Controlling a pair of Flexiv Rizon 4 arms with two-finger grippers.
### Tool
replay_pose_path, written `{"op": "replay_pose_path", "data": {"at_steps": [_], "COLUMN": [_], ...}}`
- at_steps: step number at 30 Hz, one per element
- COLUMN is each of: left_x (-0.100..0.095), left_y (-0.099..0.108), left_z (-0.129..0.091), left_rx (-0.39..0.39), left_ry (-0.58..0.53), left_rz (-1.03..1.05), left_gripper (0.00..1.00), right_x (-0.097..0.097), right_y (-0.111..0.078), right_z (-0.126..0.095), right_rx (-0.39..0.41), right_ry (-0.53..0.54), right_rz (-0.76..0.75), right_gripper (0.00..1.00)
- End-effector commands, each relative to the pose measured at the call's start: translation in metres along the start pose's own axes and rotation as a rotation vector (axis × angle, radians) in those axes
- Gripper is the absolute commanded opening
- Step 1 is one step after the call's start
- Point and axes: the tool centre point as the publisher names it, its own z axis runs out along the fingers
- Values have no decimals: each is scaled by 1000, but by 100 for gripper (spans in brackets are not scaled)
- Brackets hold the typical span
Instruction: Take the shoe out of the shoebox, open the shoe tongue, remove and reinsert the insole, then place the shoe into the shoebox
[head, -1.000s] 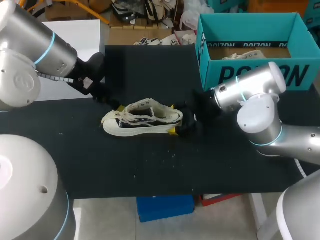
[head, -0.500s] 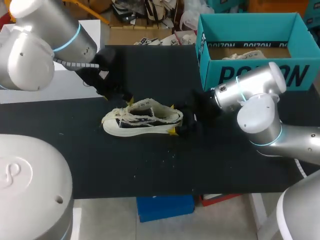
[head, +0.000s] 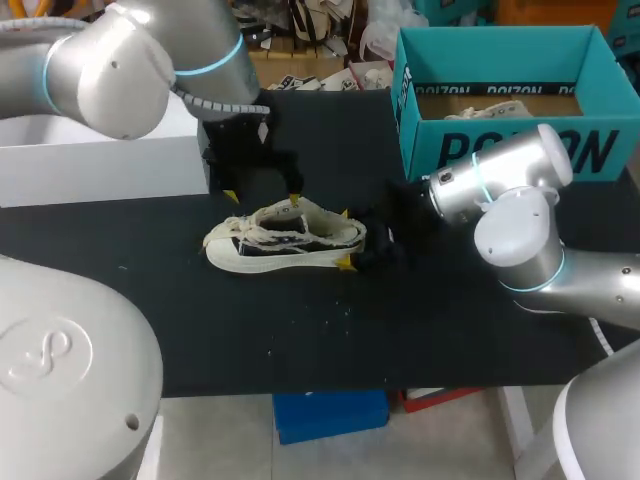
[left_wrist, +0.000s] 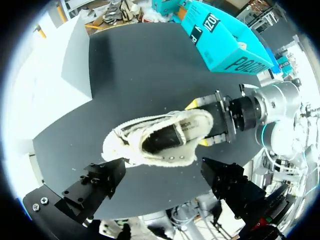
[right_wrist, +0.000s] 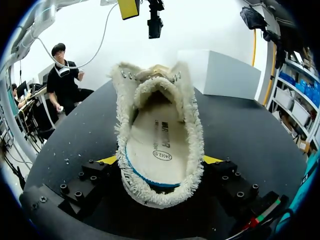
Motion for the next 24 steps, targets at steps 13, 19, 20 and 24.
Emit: {"op": "replay_pose_path", "data": {"at_steps": [13,19,20,24], "left_x": [21,21,21,17], "left_y": [-18,-20,-20,-22], "left_z": [36,51,53,58], "left_rx": [-73,-35,-34,-25], "left_ry": [-509,-549,-550,-549], "left_rz": [-61,-54,-55,-66], "left_gripper": [100,100,100,100], "right_x": [-1,-1,-1,-1], "right_y": [-1,-1,-1,-1], "right_z": [2,2,2,2], "right_rx": [2,2,2,2], "right_ry": [0,0,0,0], "right_rz": [1,1,1,1], "right_gripper": [0,0,0,0]}}
